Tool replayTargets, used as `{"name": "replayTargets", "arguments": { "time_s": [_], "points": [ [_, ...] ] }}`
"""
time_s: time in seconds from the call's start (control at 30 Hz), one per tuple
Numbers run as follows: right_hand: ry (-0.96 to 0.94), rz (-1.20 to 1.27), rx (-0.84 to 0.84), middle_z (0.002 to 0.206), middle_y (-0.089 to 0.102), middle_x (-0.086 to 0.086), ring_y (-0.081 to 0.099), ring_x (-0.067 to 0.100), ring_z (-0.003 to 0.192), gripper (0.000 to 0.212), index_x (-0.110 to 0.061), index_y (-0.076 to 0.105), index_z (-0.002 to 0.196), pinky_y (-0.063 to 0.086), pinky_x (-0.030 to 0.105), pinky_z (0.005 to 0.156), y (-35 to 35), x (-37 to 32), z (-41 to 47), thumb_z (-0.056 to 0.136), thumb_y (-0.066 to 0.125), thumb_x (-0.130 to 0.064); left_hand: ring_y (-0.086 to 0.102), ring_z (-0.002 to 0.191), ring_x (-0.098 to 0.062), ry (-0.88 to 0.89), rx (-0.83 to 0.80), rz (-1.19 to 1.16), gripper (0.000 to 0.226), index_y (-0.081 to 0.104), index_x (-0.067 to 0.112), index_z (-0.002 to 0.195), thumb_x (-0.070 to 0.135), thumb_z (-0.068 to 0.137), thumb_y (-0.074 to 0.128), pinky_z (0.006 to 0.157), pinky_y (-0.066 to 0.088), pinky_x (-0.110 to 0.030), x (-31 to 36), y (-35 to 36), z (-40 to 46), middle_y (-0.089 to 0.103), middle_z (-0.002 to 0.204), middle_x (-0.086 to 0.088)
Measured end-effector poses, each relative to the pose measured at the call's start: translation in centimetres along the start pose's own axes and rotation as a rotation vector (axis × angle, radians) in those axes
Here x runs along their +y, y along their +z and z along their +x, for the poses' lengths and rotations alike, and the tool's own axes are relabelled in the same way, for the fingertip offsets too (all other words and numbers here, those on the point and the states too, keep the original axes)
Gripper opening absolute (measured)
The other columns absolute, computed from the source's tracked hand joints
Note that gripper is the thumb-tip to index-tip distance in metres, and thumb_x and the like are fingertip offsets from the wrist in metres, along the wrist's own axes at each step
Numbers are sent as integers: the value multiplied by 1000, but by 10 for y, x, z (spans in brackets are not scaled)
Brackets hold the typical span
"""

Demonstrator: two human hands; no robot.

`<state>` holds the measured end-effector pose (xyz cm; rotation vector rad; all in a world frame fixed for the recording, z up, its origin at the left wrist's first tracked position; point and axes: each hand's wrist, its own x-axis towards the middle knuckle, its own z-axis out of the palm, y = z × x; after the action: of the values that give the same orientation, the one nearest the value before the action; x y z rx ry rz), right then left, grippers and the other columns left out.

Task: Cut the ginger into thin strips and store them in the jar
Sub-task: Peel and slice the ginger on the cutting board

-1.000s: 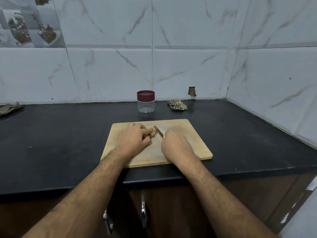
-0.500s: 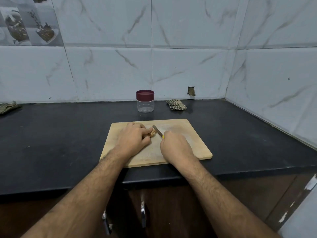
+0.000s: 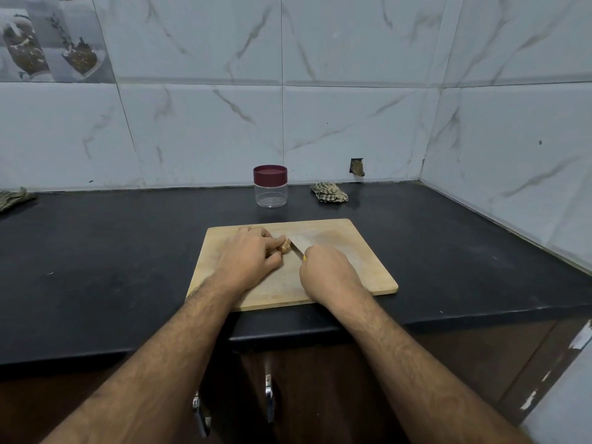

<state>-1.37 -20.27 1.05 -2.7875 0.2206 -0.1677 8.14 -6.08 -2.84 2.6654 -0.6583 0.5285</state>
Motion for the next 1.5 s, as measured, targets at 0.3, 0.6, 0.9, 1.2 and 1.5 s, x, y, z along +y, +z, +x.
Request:
{"name": "replayTargets", "arguments": {
  "time_s": [0.3,0.6,0.9,1.2,1.5],
  "points": [
    [5,-63,25,105,62,6,54,24,89,22,-14,60,105,40,32,70,-4,3,-11,96,41,-5,48,107,-19,-5,11,-9,38,64,36,129,37,92,55,90,44,-35,2,-3,-2,62,109,11],
    [-13,42,73,93,54,4,46,23,85,23,-18,38,74,35,31,68,-9,9,-19,95,42,-10,52,97,-16,-2,-4,-56,44,67,36,124,54,87,50,81,49,-37,4,-6,-6,57,92,10],
    [-27,68,87,90,52,3,47,23,84,29,-22,34,69,36,32,67,-4,6,-19,94,43,-11,54,84,-14,-29,-27,-137,31,72,27,114,42,95,53,76,46,-34,6,-8,-7,57,88,5],
    [-1,103,66,81,47,0,46,23,82,30,-22,35,68,33,31,63,-5,1,-15,94,44,-12,52,80,-13,1,-25,-153,30,71,25,114,41,97,52,64,30,-28,9,-7,-6,53,85,3],
    [0,114,67,76,47,-1,48,23,79,27,-21,38,68,31,31,53,-1,0,-11,92,45,-12,49,81,-8,-22,-55,-191,34,67,25,125,30,99,45,65,31,-24,5,-4,-2,47,83,12]
  ]
}}
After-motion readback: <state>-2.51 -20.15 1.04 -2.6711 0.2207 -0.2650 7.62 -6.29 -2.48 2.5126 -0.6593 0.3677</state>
